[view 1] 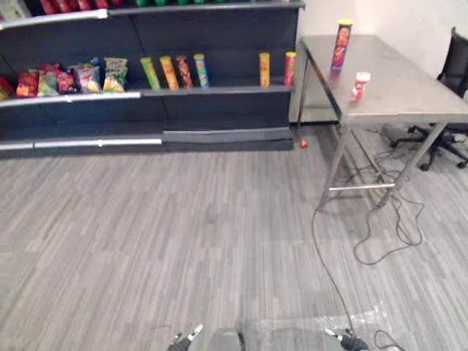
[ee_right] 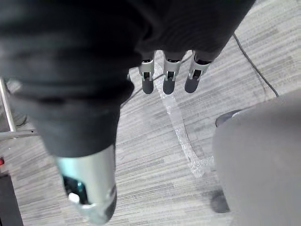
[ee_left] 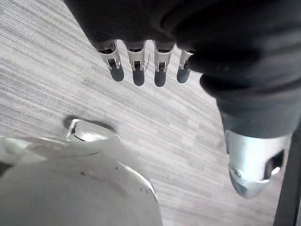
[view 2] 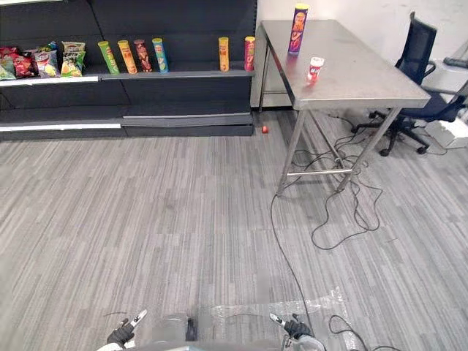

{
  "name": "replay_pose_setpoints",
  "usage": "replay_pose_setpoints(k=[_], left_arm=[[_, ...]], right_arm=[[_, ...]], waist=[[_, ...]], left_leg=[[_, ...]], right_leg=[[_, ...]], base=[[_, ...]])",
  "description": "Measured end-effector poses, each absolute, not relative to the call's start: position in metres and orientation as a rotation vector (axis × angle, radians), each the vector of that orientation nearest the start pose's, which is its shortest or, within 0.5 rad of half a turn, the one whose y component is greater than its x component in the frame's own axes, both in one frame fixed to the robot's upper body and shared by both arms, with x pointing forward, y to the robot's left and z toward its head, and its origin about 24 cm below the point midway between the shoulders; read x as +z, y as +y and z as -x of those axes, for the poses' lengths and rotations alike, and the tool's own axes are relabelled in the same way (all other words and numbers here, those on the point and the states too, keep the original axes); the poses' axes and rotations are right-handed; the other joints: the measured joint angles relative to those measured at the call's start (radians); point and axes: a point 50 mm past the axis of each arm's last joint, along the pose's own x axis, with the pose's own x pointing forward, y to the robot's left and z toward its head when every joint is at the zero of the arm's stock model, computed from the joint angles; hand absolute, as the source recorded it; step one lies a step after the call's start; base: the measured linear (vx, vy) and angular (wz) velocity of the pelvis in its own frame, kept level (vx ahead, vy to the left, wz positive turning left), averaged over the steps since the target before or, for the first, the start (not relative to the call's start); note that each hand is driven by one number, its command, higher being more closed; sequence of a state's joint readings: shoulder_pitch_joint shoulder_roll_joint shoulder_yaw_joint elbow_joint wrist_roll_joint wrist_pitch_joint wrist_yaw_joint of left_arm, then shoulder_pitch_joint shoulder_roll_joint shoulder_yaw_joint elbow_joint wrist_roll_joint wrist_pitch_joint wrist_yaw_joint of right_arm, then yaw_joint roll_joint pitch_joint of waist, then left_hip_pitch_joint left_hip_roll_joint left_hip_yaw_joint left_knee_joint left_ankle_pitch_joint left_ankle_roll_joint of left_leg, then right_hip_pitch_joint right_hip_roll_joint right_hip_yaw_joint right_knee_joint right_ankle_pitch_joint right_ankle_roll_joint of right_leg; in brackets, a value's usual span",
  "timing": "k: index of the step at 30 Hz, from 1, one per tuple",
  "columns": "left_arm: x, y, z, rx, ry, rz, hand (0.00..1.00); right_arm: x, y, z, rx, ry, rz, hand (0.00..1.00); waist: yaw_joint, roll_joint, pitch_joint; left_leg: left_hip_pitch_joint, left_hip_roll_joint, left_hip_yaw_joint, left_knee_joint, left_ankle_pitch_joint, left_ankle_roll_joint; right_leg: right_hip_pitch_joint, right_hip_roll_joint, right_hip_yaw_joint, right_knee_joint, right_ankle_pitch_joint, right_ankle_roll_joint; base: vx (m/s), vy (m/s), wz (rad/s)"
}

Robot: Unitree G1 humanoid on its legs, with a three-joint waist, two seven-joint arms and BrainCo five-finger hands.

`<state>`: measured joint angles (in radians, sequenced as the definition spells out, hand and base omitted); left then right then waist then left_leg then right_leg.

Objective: Put the gum and the chips on the shelf.

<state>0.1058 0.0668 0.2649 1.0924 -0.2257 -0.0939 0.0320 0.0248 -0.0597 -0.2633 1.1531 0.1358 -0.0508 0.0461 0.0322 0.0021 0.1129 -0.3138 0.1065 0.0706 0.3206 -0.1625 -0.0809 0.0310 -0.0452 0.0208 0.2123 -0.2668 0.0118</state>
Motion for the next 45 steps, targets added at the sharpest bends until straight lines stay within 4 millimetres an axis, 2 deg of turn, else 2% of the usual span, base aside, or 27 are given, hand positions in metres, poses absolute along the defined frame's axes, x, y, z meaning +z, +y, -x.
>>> replay_pose_setpoints(k=[1,2,3,4,5,8,10,13,14,16,17,18,20,22,23,25,27,28,31,32,34,35,37,38,40,42,45], left_arm=[[-0.163,0.211,-0.076,0.479,1.053,0.250,0.00],[-0.164,0.208,-0.074,0.484,1.055,0.261,0.00],[-0.164,0.209,-0.070,0.494,1.061,0.264,0.00],[-0.165,0.210,-0.069,0.499,1.064,0.263,0.00],[-0.165,0.213,-0.066,0.517,1.065,0.267,0.00],[-0.165,0.221,-0.059,0.567,1.069,0.286,0.00],[-0.165,0.222,-0.055,0.579,1.076,0.292,0.00],[-0.165,0.223,-0.053,0.570,1.083,0.284,0.00],[-0.165,0.223,-0.053,0.539,1.090,0.257,0.00],[-0.164,0.223,-0.056,0.510,1.093,0.232,0.00],[-0.164,0.221,-0.063,0.483,1.084,0.222,0.00],[-0.164,0.219,-0.067,0.464,1.082,0.213,0.00],[-0.163,0.216,-0.074,0.445,1.072,0.215,0.00],[-0.164,0.209,-0.080,0.423,1.064,0.228,0.00],[-0.164,0.200,-0.087,0.416,1.052,0.257,0.00],[-0.163,0.189,-0.098,0.401,1.030,0.289,0.00],[-0.162,0.181,-0.104,0.398,1.016,0.320,0.00],[-0.163,0.174,-0.105,0.402,1.018,0.345,0.00],[-0.161,0.159,-0.116,0.369,1.002,0.385,0.00],[-0.161,0.156,-0.114,0.374,1.001,0.399,0.00],[-0.161,0.158,-0.115,0.391,0.994,0.410,0.00],[-0.160,0.161,-0.116,0.411,0.981,0.420,0.00],[-0.157,0.169,-0.121,0.417,0.954,0.404,0.00],[-0.155,0.178,-0.123,0.425,0.930,0.381,0.00],[-0.153,0.186,-0.125,0.433,0.914,0.360,0.00],[-0.152,0.195,-0.126,0.442,0.905,0.345,0.00],[-0.154,0.196,-0.120,0.438,0.925,0.325,0.00]], right_arm=[[-0.164,-0.200,-0.097,-0.318,1.083,-0.232,0.00],[-0.163,-0.202,-0.097,-0.325,1.082,-0.231,0.00],[-0.163,-0.203,-0.097,-0.339,1.081,-0.240,0.00],[-0.164,-0.202,-0.096,-0.351,1.084,-0.257,0.00],[-0.166,-0.196,-0.095,-0.357,1.091,-0.285,0.00],[-0.168,-0.186,-0.093,-0.353,1.103,-0.328,0.00],[-0.168,-0.186,-0.094,-0.350,1.101,-0.327,0.00],[-0.167,-0.187,-0.094,-0.338,1.102,-0.310,0.00],[-0.168,-0.188,-0.089,-0.320,1.114,-0.287,0.00],[-0.167,-0.189,-0.089,-0.305,1.107,-0.283,0.00],[-0.167,-0.193,-0.090,-0.306,1.099,-0.281,0.00],[-0.166,-0.195,-0.091,-0.311,1.088,-0.275,0.00],[-0.164,-0.200,-0.092,-0.350,1.059,-0.305,0.00],[-0.164,-0.207,-0.089,-0.403,1.050,-0.326,0.00],[-0.164,-0.214,-0.083,-0.442,1.054,-0.334,0.00],[-0.167,-0.217,-0.064,-0.486,1.099,-0.349,0.00],[-0.169,-0.218,-0.049,-0.516,1.134,-0.362,0.00],[-0.168,-0.221,-0.051,-0.510,1.130,-0.348,0.00],[-0.167,-0.221,-0.055,-0.504,1.107,-0.340,0.00],[-0.165,-0.224,-0.054,-0.506,1.095,-0.332,0.00],[-0.163,-0.224,-0.061,-0.492,1.066,-0.318,0.00],[-0.161,-0.224,-0.068,-0.488,1.041,-0.321,0.00],[-0.161,-0.221,-0.074,-0.478,1.032,-0.326,0.00],[-0.162,-0.214,-0.077,-0.455,1.035,-0.331,0.00],[-0.163,-0.206,-0.082,-0.430,1.042,-0.339,0.00],[-0.164,-0.199,-0.092,-0.406,1.048,-0.351,0.00],[-0.165,-0.197,-0.091,-0.372,1.067,-0.321,0.00]], waist=[[0.001,0.009,0.001],[0.008,0.020,-0.001],[0.014,0.012,-0.005],[0.016,0.011,-0.015],[0.015,-0.008,-0.031],[0.019,-0.053,-0.067],[0.036,-0.066,-0.095],[0.018,-0.067,-0.091],[-0.002,-0.055,-0.079],[-0.009,-0.057,-0.070],[-0.007,-0.051,-0.061],[-0.007,-0.048,-0.053],[-0.022,-0.045,-0.045],[-0.051,-0.035,-0.039],[-0.056,-0.016,-0.023],[-0.060,0.005,-0.010],[-0.072,0.015,-0.009],[-0.067,0.042,0.000],[-0.066,0.042,0.012],[-0.067,0.055,-0.002],[-0.072,0.057,-0.010],[-0.068,0.060,-0.008],[-0.053,0.049,0.000],[-0.033,0.018,0.016],[-0.026,-0.007,0.014],[-0.012,-0.017,0.020],[0.002,-0.008,0.016]], left_leg=[[-0.001,0.000,-0.004,-0.055,0.024,-0.009],[-0.007,-0.007,-0.006,-0.083,0.111,-0.024],[0.002,-0.035,0.001,-0.061,0.141,0.013],[0.000,-0.052,0.006,-0.041,0.108,0.037],[-0.013,-0.080,0.027,-0.007,0.070,0.063],[0.021,-0.128,0.083,-0.012,0.036,0.112],[0.073,-0.139,0.130,-0.062,0.026,0.128],[0.182,-0.160,0.137,-0.102,-0.002,0.156],[0.258,-0.165,0.134,-0.113,-0.047,0.164],[0.325,-0.169,0.136,-0.127,-0.081,0.168],[0.395,-0.164,0.132,-0.163,-0.097,0.171],[0.458,-0.158,0.131,-0.205,-0.108,0.169],[0.494,-0.146,0.124,-0.214,-0.149,0.172],[0.520,-0.121,0.102,-0.212,-0.183,0.157],[0.548,-0.096,0.087,-0.213,-0.209,0.144],[0.580,-0.063,0.061,-0.229,-0.242,0.128],[0.634,-0.038,0.027,-0.259,-0.243,0.115],[0.636,-0.001,0.018,-0.232,-0.209,0.086],[0.643,0.002,-0.073,-0.126,-0.018,0.044],[0.597,0.019,-0.104,0.016,0.052,0.014],[0.480,0.022,-0.141,0.255,0.220,-0.068],[0.379,0.040,-0.135,0.463,0.269,-0.113],[0.262,0.080,-0.061,0.687,0.220,-0.101],[0.210,0.108,0.033,0.771,0.131,-0.042],[0.135,0.121,0.103,0.774,0.031,0.013],[0.017,0.110,0.163,0.609,-0.060,0.021],[-0.036,0.045,0.108,0.263,-0.049,0.000]], right_leg=[[0.005,-0.005,0.003,-0.002,-0.010,0.009],[0.019,-0.021,0.010,-0.007,-0.033,0.027],[0.041,-0.053,0.019,-0.035,-0.048,0.032],[0.055,-0.069,0.025,-0.049,-0.050,0.026],[0.060,-0.091,0.062,-0.053,-0.032,0.020],[0.052,-0.143,0.157,-0.033,0.015,0.039],[-0.005,-0.151,0.211,0.070,0.068,0.081],[-0.128,-0.124,0.270,0.425,0.162,0.228],[-0.191,-0.114,0.246,0.641,0.249,0.263],[-0.265,-0.127,0.173,0.815,0.224,0.225],[-0.312,-0.137,0.088,0.881,0.170,0.135],[-0.357,-0.140,0.010,0.889,0.113,0.071],[-0.425,-0.120,-0.067,0.810,0.063,0.052],[-0.463,-0.092,-0.131,0.617,0.058,0.044],[-0.473,-0.065,-0.164,0.468,0.067,0.044],[-0.495,-0.040,-0.183,0.218,0.154,0.044],[-0.506,-0.024,-0.202,0.093,0.318,0.033],[-0.500,0.001,-0.215,0.134,0.339,-0.033],[-0.484,-0.027,-0.274,0.328,0.179,-0.078],[-0.425,-0.011,-0.291,0.301,0.136,-0.082],[-0.340,0.021,-0.286,0.223,0.088,-0.082],[-0.285,0.053,-0.268,0.163,0.074,-0.088],[-0.165,0.095,-0.222,0.078,0.070,-0.094],[-0.040,0.101,-0.172,0.007,0.066,-0.100],[0.046,0.088,-0.131,-0.046,0.066,-0.100],[0.119,0.043,-0.071,-0.081,0.050,-0.075],[0.169,-0.015,-0.021,-0.098,-0.012,-0.026]], base=[[0.42,0.333,-0.08],[0.42,0.326,-0.08],[0.43,0.338,-0.10],[0.46,0.297,-0.09],[0.38,0.229,-0.05],[0.48,0.287,-0.17],[0.47,0.233,-0.64],[0.36,0.145,-0.31],[0.31,0.107,0.02],[0.26,0.063,-0.09],[0.30,0.037,-0.26],[0.25,0.029,-0.21],[0.20,-0.037,0.05],[0.25,-0.087,0.33],[0.53,-0.177,0.44],[0.56,-0.190,0.48],[0.61,-0.186,0.33],[0.84,-0.279,0.08],[0.68,-0.297,0.17],[0.82,-0.323,0.17],[0.67,-0.207,-0.14],[0.62,-0.155,-0.52],[0.64,-0.118,-0.71],[0.53,-0.058,-0.76],[0.42,-0.005,-0.75],[0.46,0.100,-0.94],[0.46,0.220,-0.77]])
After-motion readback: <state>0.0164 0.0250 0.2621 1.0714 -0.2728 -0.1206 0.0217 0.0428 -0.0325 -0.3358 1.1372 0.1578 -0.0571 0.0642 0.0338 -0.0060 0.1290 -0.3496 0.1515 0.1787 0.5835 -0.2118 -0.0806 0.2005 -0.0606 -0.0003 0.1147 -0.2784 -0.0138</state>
